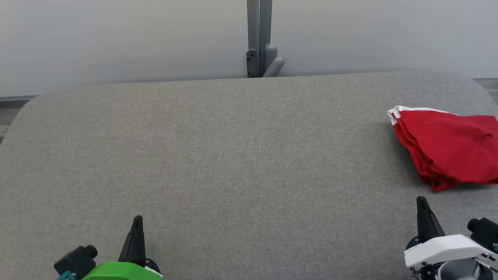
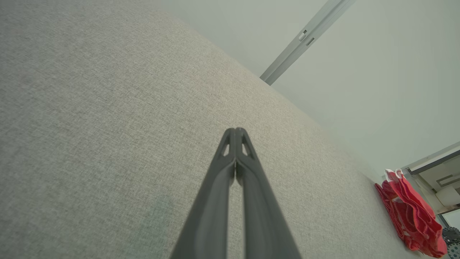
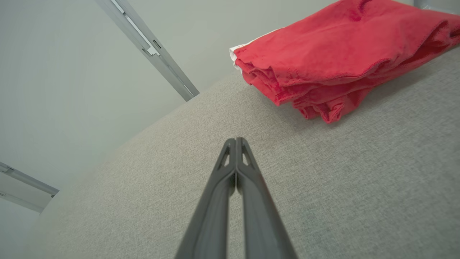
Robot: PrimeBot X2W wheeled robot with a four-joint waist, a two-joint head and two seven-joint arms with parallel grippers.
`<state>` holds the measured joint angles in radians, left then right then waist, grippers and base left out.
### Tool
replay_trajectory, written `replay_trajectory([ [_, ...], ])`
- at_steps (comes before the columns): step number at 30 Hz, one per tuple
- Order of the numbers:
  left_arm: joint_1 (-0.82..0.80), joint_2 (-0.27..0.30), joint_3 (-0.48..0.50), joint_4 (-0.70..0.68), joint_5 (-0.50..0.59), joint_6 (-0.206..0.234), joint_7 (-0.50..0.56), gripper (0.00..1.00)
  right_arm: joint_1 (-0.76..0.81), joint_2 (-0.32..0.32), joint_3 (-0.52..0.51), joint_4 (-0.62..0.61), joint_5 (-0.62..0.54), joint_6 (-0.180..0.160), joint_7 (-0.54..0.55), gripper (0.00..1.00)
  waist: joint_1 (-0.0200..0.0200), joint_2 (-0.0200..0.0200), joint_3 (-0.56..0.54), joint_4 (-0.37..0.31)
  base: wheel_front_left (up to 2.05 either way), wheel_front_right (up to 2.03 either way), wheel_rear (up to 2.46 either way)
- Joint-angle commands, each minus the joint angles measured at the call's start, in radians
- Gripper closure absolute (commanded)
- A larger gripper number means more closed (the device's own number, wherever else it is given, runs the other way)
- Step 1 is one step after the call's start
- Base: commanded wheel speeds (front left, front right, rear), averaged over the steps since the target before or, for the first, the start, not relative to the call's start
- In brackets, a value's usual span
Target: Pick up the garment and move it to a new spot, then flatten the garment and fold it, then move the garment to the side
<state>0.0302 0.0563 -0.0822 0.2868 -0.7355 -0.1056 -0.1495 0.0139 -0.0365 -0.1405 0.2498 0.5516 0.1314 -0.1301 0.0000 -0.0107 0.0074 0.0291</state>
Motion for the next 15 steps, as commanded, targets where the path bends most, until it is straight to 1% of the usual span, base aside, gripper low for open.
replay_trajectory([
  [1, -0.026, 0.011, 0.009, -0.018, -0.027, -0.004, 0.005, 1.00, -0.023, -0.006, 0.001, -0.014, 0.030, 0.000, 0.007, 1.00, 0.0000, 0.0025, 0.000, 0.000, 0.00, 0.00, 0.00],
  [7, -0.039, 0.013, 0.021, -0.020, -0.109, -0.007, 0.025, 1.00, -0.035, -0.007, 0.003, -0.012, 0.126, 0.000, 0.030, 1.00, 0.0000, 0.0030, 0.000, -0.002, 0.00, 0.00, 0.00],
  [8, -0.043, 0.013, 0.026, -0.021, -0.137, -0.007, 0.032, 1.00, -0.038, -0.008, 0.004, -0.011, 0.156, 0.000, 0.037, 1.00, 0.0000, 0.0032, 0.000, -0.003, 0.00, 0.00, 0.00],
  [13, -0.052, 0.014, 0.037, -0.022, -0.200, -0.009, 0.047, 1.00, -0.048, -0.008, 0.005, -0.010, 0.230, 0.000, 0.055, 1.00, 0.0000, 0.0036, -0.001, -0.004, 0.00, 0.00, 0.00],
  [14, -0.052, 0.014, 0.037, -0.022, -0.200, -0.009, 0.047, 1.00, -0.048, -0.008, 0.005, -0.010, 0.230, 0.000, 0.055, 1.00, 0.0000, 0.0036, -0.001, -0.004, 0.00, 0.00, 0.00],
  [15, -0.056, 0.015, 0.041, -0.023, -0.223, -0.010, 0.054, 1.00, -0.051, -0.009, 0.006, -0.009, 0.258, 0.000, 0.061, 1.00, 0.0000, 0.0038, -0.001, -0.005, 0.00, 0.00, 0.00],
])
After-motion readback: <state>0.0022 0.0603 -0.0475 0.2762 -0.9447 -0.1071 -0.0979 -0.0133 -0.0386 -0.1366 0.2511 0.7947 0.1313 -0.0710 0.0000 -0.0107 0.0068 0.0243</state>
